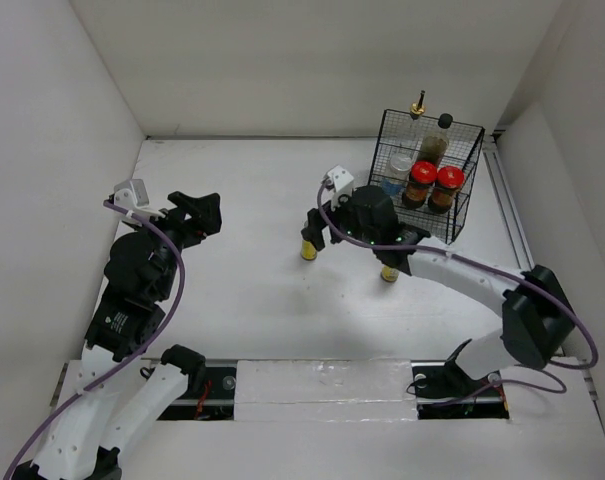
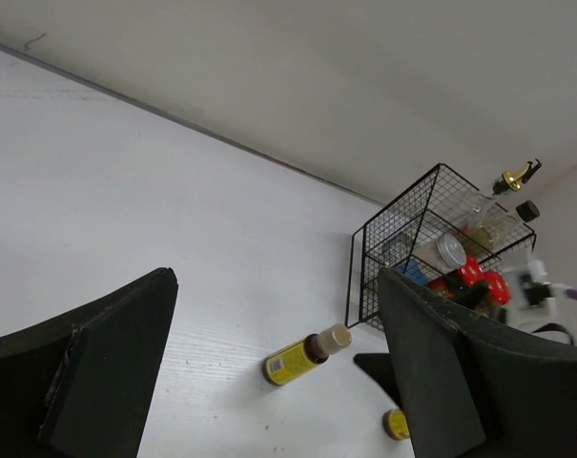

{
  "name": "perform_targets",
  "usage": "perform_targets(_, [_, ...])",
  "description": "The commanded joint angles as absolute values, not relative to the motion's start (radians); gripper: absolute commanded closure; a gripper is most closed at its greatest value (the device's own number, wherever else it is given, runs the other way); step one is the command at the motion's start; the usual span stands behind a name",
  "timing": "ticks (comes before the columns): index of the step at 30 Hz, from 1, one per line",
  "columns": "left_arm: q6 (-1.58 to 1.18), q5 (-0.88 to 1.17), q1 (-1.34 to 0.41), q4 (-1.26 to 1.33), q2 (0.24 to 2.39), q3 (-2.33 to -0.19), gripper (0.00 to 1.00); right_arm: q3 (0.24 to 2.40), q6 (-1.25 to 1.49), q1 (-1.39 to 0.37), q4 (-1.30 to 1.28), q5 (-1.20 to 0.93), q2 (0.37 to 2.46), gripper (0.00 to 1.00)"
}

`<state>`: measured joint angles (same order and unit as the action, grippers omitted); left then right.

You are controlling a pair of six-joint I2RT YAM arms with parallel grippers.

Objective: Organize the condiment bottles

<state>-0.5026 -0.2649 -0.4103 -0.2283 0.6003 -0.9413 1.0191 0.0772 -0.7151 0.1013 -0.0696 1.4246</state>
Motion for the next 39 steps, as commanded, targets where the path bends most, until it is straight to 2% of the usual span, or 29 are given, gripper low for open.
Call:
perform_targets(1, [-0.499,-0.258,-0.407,-0.184,0.607,-0.943,0.19,1.055,0.058,-0.735,0.104,-0.103,1.494,0.1])
perform_targets(4, [-0.499,-0.258,-0.407,-0.184,0.607,-0.943,0.19,1.087,0.058,-0.747,0.104,-0.066,1.569,0.1])
perform_targets(7, [-0.499,-0.249,-0.407,-0.184,0.607,-0.943,0.19,1.118,0.058,-0.747,0.129,-0.032,1.626,0.15])
perform_targets(8, [-0.499,-0.249,-0.407,-0.184,0.607,-0.943,0.19,1.118,0.069,-0.747,0.141,-0.032,1.635,0.26])
perform_targets(10, [-0.499,-0.249,-0.407,-0.175,0.607,-0.943,0.19,1.129,0.078,-0.747,0.167,-0.023,1.658,0.39])
perform_targets(12, [-0.499,-0.249,-0.407,-0.186,0.607,-0.943,0.19,1.129,0.087,-0.756,0.193,-0.023,1.669,0.4])
perform_targets(14, [-0.499,-0.249,-0.407,-0.186,0.607,-0.943,0.19,1.14,0.087,-0.756,0.202,-0.023,1.683,0.49])
perform_targets(15, [-0.499,-0.249,-0.407,-0.176,0.607,-0.943,0.19,1.15,0.087,-0.768,0.202,-0.008,1.683,0.58])
perform_targets(19, [-0.499,-0.239,-0.407,-0.176,0.617,-0.943,0.19,1.15,0.097,-0.778,0.212,0.044,1.616,0.7])
perform_targets(24, [-0.499,-0.239,-0.407,-0.176,0.617,-0.943,0.19,1.105,0.078,-0.758,0.212,0.123,1.448,0.74])
perform_targets(29, [-0.499,-0.229,-0.407,-0.176,0.617,-0.943,0.19,1.054,0.087,-0.605,0.177,0.133,1.234,0.74])
perform_targets(34, [-0.499,-0.229,-0.407,-0.176,0.617,-0.943,0.19,1.042,0.106,-0.451,0.129,0.109,1.166,0.74])
perform_targets(39, [-0.499,-0.229,-0.407,-0.176,0.617,-0.943,0.19,1.031,0.106,-0.327,0.129,0.074,1.19,0.74])
